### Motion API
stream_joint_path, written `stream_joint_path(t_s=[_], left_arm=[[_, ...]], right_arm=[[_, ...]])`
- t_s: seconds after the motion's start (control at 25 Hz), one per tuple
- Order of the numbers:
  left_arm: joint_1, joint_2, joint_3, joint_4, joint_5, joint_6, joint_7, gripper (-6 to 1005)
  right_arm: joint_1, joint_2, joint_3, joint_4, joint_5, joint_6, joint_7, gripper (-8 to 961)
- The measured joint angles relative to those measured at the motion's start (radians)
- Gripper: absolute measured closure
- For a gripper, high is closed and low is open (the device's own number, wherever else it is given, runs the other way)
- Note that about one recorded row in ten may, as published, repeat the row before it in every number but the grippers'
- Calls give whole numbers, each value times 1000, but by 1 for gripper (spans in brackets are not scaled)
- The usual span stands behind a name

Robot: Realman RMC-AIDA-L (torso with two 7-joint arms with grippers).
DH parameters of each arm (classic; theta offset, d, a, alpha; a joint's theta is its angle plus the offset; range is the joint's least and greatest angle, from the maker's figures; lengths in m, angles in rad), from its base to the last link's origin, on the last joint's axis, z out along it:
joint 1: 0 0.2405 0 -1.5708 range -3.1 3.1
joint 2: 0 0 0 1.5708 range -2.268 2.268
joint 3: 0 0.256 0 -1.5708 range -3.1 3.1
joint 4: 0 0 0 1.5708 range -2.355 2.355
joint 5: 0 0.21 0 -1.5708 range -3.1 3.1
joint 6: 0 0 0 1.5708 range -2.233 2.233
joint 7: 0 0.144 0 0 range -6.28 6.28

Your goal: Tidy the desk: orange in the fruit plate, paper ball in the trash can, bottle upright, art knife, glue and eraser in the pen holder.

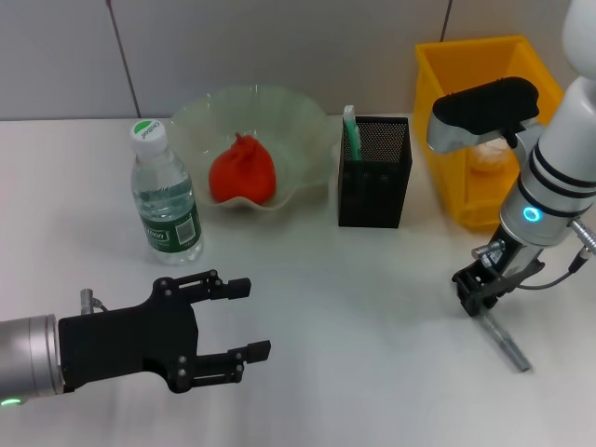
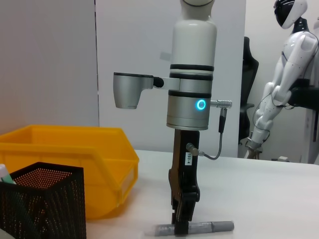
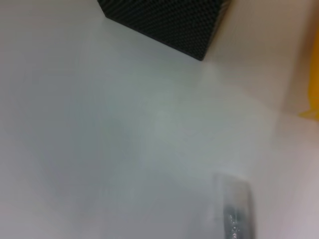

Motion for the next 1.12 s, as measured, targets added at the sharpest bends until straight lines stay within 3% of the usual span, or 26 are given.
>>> stream_joint_path(t_s=[0.28,0.92,1.12], left_arm=[[-5,0,0,0,0,-1,0,246],[-10,0,0,-2,-1,-5,0,246],[-11,0,-1,-2,-2,-6,0,246]], right_arm=[[-3,0,-23,-4,2,0,-1,809],[-1,-1,-26,-12,6,-1,-3,815],[-17,-2,-14,-92,19,-33,-7,818]])
